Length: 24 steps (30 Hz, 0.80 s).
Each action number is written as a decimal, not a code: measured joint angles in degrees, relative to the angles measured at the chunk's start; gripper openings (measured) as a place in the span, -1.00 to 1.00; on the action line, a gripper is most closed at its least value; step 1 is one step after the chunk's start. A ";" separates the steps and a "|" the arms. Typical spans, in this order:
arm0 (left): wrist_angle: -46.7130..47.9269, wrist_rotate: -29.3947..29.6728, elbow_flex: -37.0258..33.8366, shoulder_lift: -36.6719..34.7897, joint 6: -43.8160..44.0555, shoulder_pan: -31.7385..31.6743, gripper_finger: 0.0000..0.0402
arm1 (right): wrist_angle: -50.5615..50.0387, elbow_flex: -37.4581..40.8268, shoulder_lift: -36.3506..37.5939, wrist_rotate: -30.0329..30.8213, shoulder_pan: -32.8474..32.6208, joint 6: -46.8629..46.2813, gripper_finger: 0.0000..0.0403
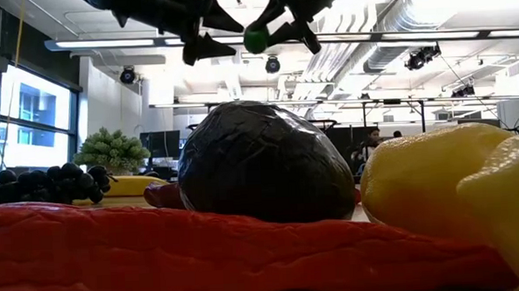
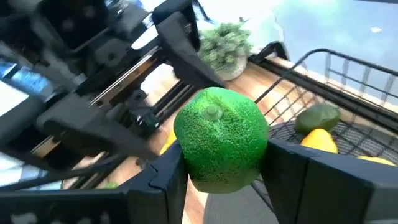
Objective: Build produce basket
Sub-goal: Put the green lime into the black wire basket
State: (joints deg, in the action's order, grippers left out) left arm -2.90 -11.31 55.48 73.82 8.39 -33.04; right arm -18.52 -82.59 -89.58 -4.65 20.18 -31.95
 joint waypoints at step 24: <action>-0.49 4.34 0.00 0.00 -2.06 0.28 0.59 | 10.64 0.04 -3.26 2.53 -2.22 -11.51 -0.29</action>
State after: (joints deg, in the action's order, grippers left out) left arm -3.39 -6.97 55.48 73.82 6.33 -32.76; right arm -7.88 -82.54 -92.84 -2.11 17.97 -43.45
